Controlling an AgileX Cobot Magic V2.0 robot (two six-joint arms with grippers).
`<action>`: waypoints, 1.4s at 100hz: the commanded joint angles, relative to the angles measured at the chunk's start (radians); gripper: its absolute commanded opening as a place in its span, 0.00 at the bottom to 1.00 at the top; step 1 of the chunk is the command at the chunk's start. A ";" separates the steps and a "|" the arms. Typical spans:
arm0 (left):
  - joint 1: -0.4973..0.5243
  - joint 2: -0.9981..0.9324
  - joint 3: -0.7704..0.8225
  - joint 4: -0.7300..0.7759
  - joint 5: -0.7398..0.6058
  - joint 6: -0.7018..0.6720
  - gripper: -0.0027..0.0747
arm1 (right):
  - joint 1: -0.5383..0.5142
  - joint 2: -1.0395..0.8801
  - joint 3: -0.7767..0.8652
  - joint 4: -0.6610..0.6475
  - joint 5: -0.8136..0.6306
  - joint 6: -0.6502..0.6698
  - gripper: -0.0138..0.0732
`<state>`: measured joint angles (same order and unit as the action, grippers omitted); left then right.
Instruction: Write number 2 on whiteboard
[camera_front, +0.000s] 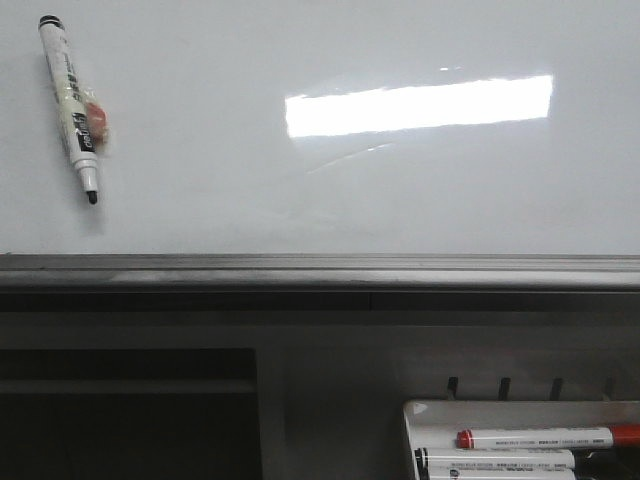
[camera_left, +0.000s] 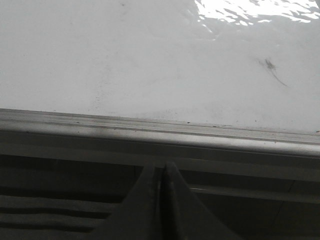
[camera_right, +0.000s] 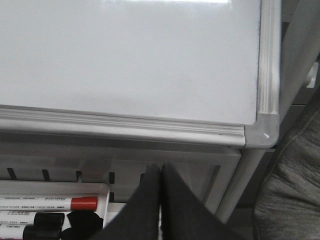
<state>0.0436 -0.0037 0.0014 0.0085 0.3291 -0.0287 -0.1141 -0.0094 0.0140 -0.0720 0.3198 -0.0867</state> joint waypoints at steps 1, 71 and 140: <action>0.003 -0.027 0.010 -0.009 -0.059 0.001 0.01 | 0.000 -0.022 0.025 -0.018 -0.017 -0.006 0.08; 0.003 -0.027 0.010 0.160 -0.090 0.003 0.01 | 0.000 -0.022 0.025 -0.018 -0.026 -0.006 0.08; 0.003 -0.027 0.010 0.108 -0.513 0.000 0.01 | 0.000 -0.022 0.025 -0.018 -0.651 -0.006 0.08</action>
<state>0.0436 -0.0037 0.0014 0.1380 -0.0902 -0.0234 -0.1141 -0.0094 0.0140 -0.0806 -0.2550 -0.0868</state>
